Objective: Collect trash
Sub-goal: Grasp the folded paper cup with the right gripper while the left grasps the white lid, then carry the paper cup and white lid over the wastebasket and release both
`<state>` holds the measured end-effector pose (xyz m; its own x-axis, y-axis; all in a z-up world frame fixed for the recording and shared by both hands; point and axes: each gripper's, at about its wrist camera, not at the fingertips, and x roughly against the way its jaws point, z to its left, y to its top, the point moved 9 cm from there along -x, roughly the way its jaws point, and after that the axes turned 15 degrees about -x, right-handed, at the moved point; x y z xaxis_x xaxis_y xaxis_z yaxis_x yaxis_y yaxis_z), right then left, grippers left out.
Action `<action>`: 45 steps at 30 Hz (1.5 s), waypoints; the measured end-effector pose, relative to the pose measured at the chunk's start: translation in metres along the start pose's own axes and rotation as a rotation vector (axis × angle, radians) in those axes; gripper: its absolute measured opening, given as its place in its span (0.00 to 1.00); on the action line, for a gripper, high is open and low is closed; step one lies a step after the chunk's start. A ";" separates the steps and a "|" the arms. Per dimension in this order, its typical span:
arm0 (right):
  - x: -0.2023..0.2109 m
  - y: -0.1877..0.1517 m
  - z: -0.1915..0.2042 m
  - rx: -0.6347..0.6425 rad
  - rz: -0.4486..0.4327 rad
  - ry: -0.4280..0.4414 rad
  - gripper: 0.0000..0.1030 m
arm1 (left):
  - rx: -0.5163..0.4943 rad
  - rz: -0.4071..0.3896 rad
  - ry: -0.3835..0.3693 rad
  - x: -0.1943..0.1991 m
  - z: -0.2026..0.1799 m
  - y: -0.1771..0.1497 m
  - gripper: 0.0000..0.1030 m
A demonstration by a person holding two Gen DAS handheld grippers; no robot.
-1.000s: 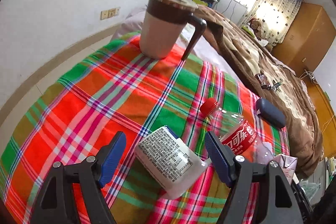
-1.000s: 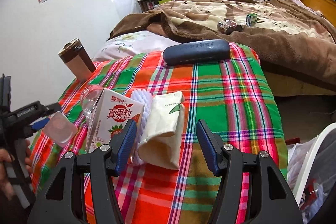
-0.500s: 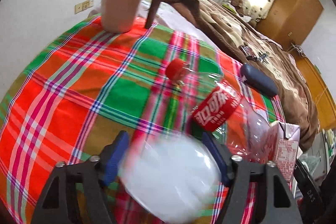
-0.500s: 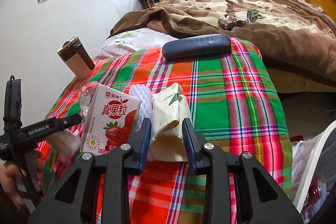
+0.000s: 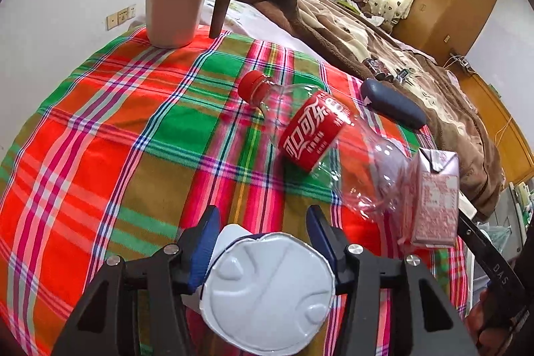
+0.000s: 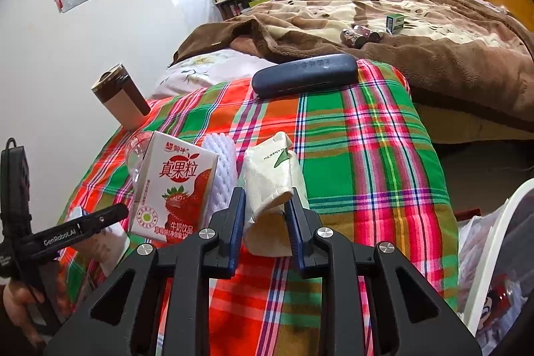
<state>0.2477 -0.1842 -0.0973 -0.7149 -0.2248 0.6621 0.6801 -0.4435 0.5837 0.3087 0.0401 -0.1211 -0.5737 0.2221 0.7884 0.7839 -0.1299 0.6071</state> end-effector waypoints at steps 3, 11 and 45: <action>0.002 -0.001 -0.001 0.002 -0.002 -0.002 0.24 | -0.048 -0.044 0.028 0.012 -0.005 0.001 0.53; 0.009 -0.001 -0.003 -0.005 -0.014 0.001 0.24 | -0.046 -0.053 0.034 0.027 -0.002 -0.015 0.63; 0.070 0.000 -0.014 -0.008 -0.097 0.042 0.24 | -0.180 -0.136 0.005 0.094 -0.079 -0.026 0.51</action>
<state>0.1956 -0.2124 -0.0577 -0.7834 -0.2164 0.5826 0.6064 -0.4715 0.6403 0.2156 -0.0114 -0.0546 -0.6732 0.2442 0.6980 0.6444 -0.2693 0.7157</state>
